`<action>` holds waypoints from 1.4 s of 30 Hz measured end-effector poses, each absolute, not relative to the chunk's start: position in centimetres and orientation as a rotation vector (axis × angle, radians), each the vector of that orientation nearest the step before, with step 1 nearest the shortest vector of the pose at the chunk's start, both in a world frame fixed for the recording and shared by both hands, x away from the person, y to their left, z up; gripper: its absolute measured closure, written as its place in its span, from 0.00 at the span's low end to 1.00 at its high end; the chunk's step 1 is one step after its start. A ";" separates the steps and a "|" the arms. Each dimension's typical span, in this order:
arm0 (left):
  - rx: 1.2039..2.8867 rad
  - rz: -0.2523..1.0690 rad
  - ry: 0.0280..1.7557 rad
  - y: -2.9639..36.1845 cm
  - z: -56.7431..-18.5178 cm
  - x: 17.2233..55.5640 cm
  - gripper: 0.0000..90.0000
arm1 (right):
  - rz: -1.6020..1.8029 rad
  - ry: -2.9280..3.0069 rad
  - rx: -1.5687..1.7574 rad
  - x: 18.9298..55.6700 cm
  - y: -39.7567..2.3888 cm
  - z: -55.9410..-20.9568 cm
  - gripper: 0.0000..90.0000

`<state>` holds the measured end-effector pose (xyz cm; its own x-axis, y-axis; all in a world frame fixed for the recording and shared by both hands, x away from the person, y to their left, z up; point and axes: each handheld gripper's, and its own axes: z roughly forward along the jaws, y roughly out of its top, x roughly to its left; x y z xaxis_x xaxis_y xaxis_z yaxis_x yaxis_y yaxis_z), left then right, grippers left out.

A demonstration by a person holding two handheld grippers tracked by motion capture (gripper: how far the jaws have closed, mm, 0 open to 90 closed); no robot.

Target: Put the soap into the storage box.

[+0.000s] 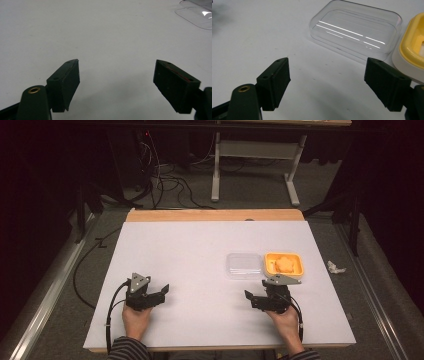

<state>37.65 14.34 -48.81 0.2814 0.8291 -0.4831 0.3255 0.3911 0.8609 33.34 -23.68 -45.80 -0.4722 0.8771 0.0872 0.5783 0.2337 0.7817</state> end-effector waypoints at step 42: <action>1.185 0.473 1.292 14.3 -48.8 37.6 0.24 | 1.019 2.143 1.339 33.8 -22.5 -48.1 0.25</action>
